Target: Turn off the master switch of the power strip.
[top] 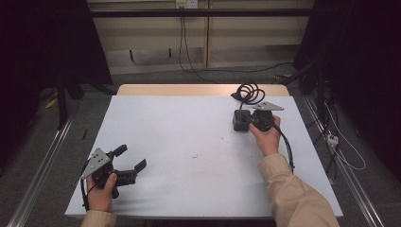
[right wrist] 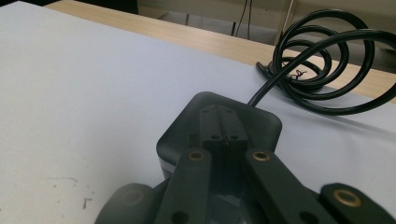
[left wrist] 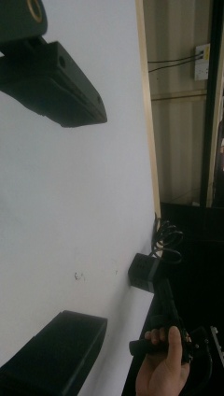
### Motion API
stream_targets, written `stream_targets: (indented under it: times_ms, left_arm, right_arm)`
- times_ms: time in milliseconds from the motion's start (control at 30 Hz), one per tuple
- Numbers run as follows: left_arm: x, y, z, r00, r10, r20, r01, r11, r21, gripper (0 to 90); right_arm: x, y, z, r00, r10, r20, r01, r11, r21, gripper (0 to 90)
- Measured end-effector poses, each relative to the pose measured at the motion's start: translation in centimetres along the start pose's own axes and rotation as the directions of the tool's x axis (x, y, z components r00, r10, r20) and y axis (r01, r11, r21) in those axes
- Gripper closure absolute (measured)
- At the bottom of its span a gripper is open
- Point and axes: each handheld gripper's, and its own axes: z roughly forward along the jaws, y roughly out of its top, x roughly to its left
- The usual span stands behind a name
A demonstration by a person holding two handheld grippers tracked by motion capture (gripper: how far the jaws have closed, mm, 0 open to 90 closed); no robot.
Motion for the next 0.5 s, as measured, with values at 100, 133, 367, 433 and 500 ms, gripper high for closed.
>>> stream_targets:
  times_ms: [100, 133, 367, 433, 500]
  left_arm:
    - [0.04, -0.02, -0.01, 1.0000, 0.000, 0.001, 0.000, 1.0000, 0.000, 3.5]
    - [0.05, -0.02, -0.01, 1.0000, -0.001, 0.001, 0.001, 1.0000, 0.001, 3.5]
    - [0.02, -0.04, 0.03, 1.0000, 0.002, 0.000, -0.002, 1.0000, 0.001, 3.5]
    - [0.01, -0.04, 0.03, 1.0000, -0.001, 0.001, 0.001, 1.0000, 0.001, 3.5]
    - [0.02, -0.04, 0.02, 1.0000, 0.000, 0.002, 0.000, 1.0000, 0.001, 3.5]
  right_arm:
    - [0.06, 0.01, 0.02, 1.0000, -0.001, 0.003, 0.001, 1.000, 0.001, 90.0]
    - [0.08, 0.01, 0.01, 1.0000, -0.001, 0.004, 0.001, 1.000, 0.002, 90.0]
    - [0.10, -0.01, 0.01, 1.0000, -0.003, 0.005, 0.003, 1.000, 0.003, 90.0]
    - [0.10, -0.01, 0.01, 1.0000, -0.006, 0.006, 0.006, 1.000, 0.003, 90.0]
    - [0.14, 0.00, 0.00, 0.9999, -0.009, 0.009, 0.009, 1.000, 0.004, 90.0]
